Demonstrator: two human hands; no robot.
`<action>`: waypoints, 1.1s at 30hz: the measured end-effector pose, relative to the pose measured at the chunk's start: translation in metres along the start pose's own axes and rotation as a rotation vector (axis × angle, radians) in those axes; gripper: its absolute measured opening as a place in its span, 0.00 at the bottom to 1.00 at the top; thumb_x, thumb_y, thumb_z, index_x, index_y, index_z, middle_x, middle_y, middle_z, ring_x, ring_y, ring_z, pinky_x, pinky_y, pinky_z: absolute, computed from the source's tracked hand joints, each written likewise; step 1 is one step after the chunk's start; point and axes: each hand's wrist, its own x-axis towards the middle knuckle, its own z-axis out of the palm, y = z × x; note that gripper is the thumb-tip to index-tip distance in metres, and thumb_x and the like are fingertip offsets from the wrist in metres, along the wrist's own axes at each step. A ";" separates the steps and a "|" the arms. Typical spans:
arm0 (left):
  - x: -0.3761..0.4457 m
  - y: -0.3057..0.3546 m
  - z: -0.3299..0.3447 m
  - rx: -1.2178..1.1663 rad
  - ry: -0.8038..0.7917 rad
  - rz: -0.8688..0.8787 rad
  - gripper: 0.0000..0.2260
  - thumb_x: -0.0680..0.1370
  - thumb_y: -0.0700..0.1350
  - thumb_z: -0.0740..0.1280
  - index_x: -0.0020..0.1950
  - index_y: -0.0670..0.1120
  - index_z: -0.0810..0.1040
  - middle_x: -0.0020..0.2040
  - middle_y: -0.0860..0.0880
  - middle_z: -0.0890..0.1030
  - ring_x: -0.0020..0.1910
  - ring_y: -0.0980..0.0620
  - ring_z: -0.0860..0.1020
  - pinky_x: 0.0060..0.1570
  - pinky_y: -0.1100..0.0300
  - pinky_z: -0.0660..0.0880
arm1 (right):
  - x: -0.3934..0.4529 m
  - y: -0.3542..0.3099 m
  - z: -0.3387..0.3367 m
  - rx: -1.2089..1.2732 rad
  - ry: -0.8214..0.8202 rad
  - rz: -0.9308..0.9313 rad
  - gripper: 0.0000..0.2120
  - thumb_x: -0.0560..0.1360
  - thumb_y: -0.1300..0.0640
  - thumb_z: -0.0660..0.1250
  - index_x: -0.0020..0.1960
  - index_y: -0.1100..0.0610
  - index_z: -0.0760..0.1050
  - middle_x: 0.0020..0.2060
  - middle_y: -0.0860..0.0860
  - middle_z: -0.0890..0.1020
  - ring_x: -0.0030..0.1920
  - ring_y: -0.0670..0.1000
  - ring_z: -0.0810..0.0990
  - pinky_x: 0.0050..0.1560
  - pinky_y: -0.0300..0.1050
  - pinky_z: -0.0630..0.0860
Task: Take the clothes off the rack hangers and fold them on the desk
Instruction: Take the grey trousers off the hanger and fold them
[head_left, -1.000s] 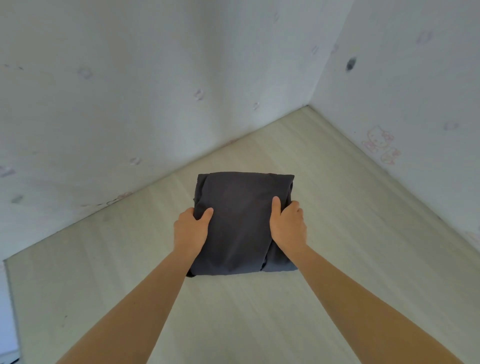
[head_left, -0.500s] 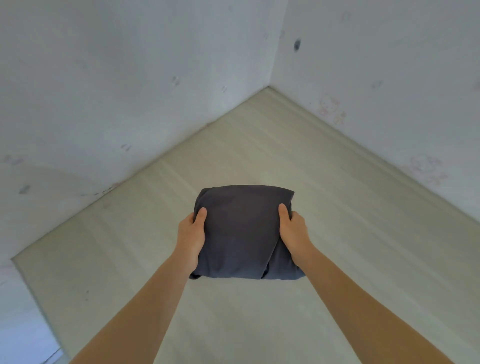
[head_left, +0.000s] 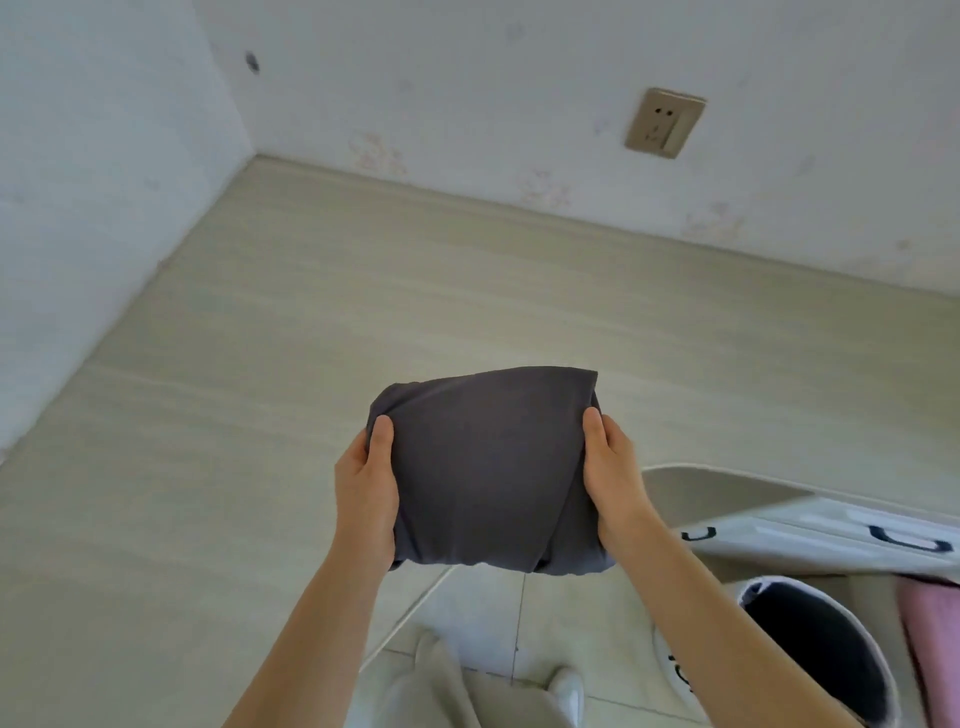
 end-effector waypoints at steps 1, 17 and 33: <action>-0.010 -0.005 0.013 0.026 -0.041 -0.001 0.11 0.82 0.53 0.60 0.47 0.55 0.81 0.46 0.57 0.83 0.47 0.55 0.81 0.42 0.58 0.76 | -0.003 0.010 -0.020 0.027 0.039 0.012 0.21 0.81 0.45 0.55 0.49 0.64 0.70 0.41 0.55 0.75 0.41 0.52 0.73 0.43 0.48 0.71; -0.236 -0.164 0.255 0.401 -0.527 -0.100 0.10 0.81 0.53 0.63 0.47 0.49 0.79 0.46 0.52 0.82 0.47 0.51 0.80 0.49 0.50 0.77 | -0.082 0.178 -0.378 0.286 0.489 0.159 0.20 0.82 0.46 0.55 0.49 0.62 0.74 0.43 0.60 0.79 0.42 0.52 0.76 0.48 0.51 0.74; -0.296 -0.351 0.429 0.863 -0.832 -0.357 0.05 0.75 0.45 0.72 0.47 0.44 0.82 0.46 0.45 0.85 0.47 0.43 0.82 0.52 0.49 0.78 | -0.056 0.351 -0.540 0.437 0.649 0.416 0.11 0.75 0.47 0.67 0.53 0.52 0.72 0.48 0.49 0.81 0.48 0.49 0.81 0.49 0.49 0.77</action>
